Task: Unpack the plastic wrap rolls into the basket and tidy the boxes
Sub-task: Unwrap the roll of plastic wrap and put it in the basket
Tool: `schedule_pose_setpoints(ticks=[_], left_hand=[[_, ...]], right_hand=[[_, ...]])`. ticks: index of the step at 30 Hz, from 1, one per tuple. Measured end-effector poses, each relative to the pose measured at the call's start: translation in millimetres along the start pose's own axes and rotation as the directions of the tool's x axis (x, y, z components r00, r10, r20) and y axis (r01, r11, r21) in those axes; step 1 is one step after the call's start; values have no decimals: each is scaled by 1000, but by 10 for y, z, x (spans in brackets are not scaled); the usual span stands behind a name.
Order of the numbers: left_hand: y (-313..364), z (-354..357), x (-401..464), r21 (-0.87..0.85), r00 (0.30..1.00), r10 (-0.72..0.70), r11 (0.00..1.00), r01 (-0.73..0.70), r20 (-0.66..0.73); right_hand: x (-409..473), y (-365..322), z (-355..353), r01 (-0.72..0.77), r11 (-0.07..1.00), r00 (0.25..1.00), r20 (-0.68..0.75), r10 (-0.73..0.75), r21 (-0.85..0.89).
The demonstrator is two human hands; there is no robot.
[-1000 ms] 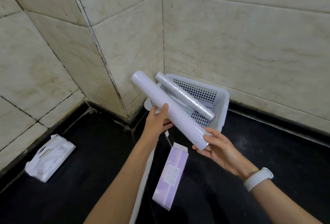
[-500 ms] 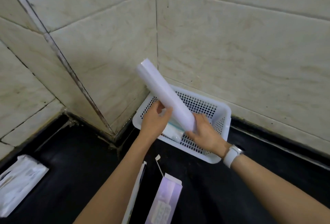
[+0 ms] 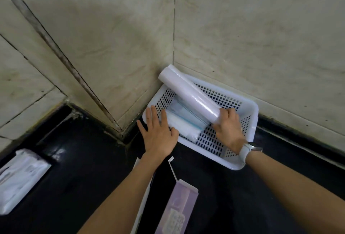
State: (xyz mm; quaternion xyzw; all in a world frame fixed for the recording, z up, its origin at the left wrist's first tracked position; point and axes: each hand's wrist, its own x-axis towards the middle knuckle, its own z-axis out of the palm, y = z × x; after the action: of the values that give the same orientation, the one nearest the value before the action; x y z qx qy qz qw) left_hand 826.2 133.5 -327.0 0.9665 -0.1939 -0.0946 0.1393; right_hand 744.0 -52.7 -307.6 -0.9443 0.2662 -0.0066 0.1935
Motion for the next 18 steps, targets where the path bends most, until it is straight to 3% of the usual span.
schedule_pose_setpoints(ticks=[6,11,18], left_hand=[[3,6,6,-10,1000,-3,1000,3,-2],[1,10,-2,-16,1000,-4,1000,4,9],[0,21,1,0,1000,2,1000,-2,-9]], right_hand=[[-64,-29,79,48,999,998,42,-49,18],[-39,45,104,27,985,1000,6,-27,-171],[71,44,67,52,975,998,-21,-58,-217]])
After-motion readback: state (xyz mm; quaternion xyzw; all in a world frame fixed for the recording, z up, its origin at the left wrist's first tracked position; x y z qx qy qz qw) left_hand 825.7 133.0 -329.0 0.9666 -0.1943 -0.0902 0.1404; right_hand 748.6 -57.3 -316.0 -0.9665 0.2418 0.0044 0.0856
